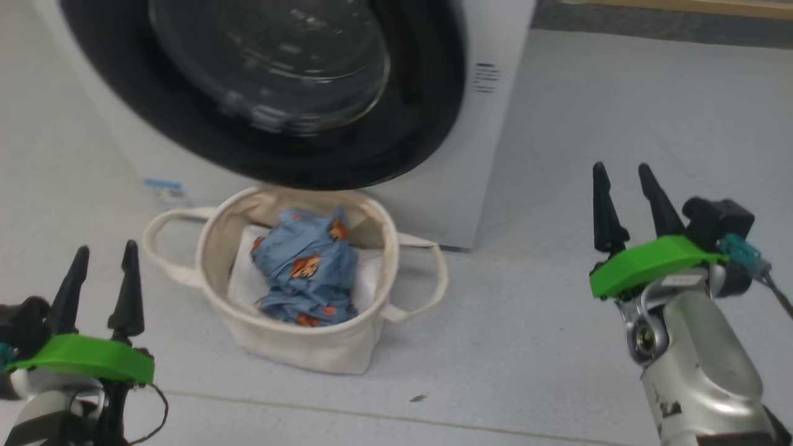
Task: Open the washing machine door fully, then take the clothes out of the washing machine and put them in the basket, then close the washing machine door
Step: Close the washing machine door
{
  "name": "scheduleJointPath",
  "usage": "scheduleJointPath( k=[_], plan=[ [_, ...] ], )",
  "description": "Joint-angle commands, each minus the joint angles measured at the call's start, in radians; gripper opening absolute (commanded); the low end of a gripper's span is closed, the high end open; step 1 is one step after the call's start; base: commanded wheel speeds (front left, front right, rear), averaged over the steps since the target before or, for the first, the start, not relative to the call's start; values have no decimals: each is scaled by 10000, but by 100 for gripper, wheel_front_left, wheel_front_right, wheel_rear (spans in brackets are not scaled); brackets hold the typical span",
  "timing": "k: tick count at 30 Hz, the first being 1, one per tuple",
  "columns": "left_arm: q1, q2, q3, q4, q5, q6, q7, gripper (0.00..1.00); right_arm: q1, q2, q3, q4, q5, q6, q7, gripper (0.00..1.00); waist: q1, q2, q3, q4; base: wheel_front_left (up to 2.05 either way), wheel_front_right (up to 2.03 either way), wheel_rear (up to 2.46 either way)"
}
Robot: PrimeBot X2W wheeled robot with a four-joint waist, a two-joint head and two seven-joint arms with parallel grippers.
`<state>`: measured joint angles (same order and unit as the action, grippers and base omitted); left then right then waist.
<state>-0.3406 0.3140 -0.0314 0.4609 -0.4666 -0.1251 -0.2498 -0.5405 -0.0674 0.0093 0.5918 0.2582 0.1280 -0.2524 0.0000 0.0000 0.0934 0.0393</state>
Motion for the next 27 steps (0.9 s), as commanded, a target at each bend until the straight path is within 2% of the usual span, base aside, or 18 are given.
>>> scheduleJointPath(
  k=[1,15,27],
  plan=[
    [-156,443,527,-161,-146,-55,-120,100,55,170,264,-450,90,27,-93,100,0,0,-351,-615,0,0,0],
    [374,948,267,45,-703,-55,-120,100,1248,171,-70,-1211,86,27,-93,100,0,0,-883,-1729,0,0,0],
    [691,1268,-146,-243,-973,-56,-120,100,1779,171,-344,-1581,-44,27,-93,100,0,0,-1038,-1825,0,0,0]
  ],
)
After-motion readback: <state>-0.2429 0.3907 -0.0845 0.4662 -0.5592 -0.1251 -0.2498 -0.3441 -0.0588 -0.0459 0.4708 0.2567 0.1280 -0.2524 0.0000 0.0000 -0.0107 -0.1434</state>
